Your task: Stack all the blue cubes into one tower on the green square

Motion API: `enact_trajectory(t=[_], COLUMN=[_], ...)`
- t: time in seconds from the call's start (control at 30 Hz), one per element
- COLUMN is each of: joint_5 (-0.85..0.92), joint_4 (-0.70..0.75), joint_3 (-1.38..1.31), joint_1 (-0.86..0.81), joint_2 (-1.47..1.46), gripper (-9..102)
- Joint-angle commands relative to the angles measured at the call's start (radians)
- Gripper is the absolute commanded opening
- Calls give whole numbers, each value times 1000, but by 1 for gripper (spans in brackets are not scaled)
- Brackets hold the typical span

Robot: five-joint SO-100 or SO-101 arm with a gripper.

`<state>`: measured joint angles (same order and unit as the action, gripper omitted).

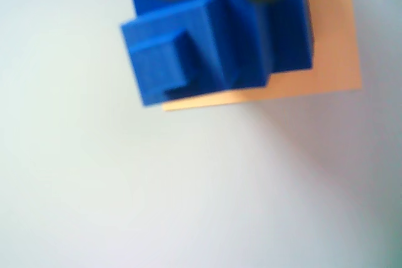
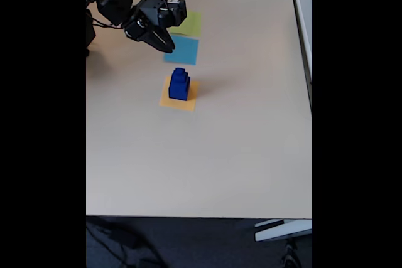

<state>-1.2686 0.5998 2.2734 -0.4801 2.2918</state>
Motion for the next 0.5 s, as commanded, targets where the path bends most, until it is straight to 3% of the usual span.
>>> enact_trajectory(t=[0.0, 0.3, 0.47], joint_5=[3, -38, -55], joint_4=[-25, 14, 35], joint_3=[-69, -78, -94], joint_1=[-9, -8, -6], joint_2=[-11, -25, -31], gripper=[0, 0, 8])
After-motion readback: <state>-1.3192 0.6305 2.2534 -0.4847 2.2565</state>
